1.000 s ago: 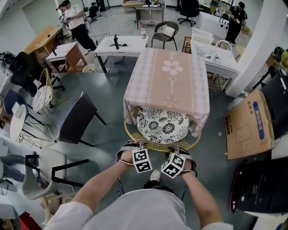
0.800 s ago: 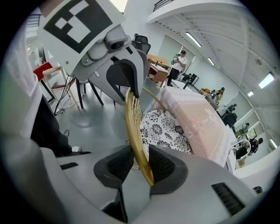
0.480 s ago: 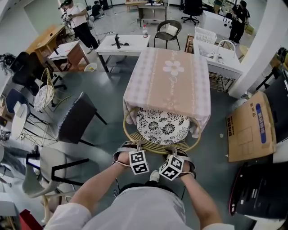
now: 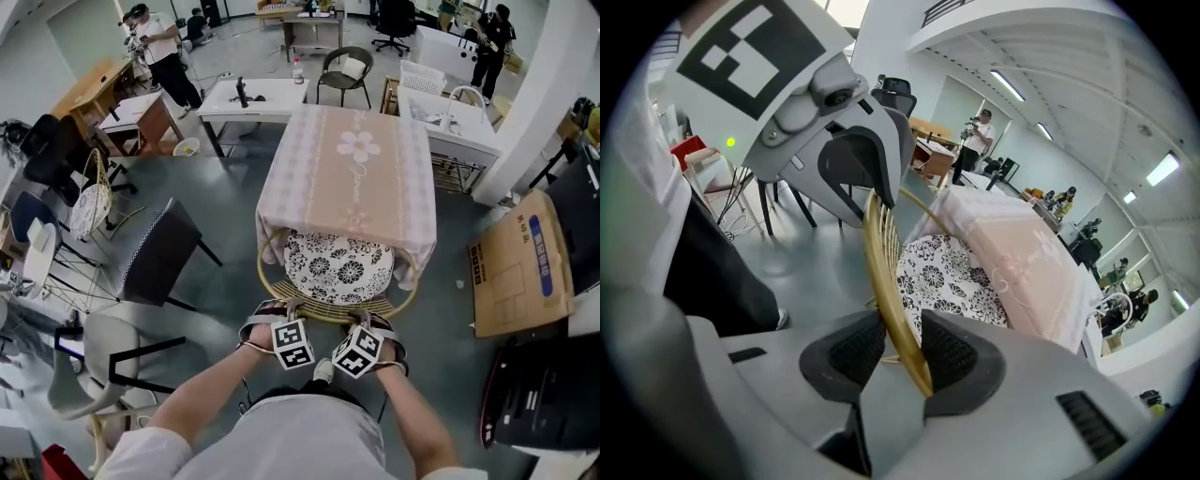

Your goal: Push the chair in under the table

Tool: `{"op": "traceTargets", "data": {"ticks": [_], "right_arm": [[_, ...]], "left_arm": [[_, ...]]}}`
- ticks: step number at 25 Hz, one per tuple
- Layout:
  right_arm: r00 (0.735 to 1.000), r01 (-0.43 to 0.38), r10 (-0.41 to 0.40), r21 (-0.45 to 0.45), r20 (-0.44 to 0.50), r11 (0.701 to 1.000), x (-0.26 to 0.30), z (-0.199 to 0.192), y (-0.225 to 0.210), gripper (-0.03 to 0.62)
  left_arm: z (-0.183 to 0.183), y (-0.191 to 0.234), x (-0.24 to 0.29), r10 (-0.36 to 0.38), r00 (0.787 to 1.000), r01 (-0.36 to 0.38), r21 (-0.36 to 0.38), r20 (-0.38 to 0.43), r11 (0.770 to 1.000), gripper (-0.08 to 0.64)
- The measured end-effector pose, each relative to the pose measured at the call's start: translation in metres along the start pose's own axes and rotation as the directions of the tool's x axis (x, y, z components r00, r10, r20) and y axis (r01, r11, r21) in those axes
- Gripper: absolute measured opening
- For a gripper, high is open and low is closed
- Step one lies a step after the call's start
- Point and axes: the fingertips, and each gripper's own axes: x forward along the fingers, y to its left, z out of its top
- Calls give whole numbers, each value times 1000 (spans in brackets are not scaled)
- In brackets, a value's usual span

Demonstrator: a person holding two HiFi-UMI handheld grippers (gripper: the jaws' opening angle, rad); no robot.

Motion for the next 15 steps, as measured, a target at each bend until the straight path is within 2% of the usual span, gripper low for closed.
{"op": "traceTargets", "data": {"ticks": [4,9,13,15], "right_arm": [[999,28,-27,25,-24,999,-1,1,0,109],[997,71,-71,104,-9,992,-16,4,-3,121],[994,97,-104,197,27,976,-34,6,-2,121],[991,104,-121,255,49,961,-44,8,-4,113]], "left_arm": [[2,-1,-9,1,998,4,-89,57,996,129],[11,2,-26,25,992,-8,-137,122,991,129],[22,3,-40,38,982,3,-217,183,976,129],[30,6,-50,50,974,15,-280,223,960,127]]}}
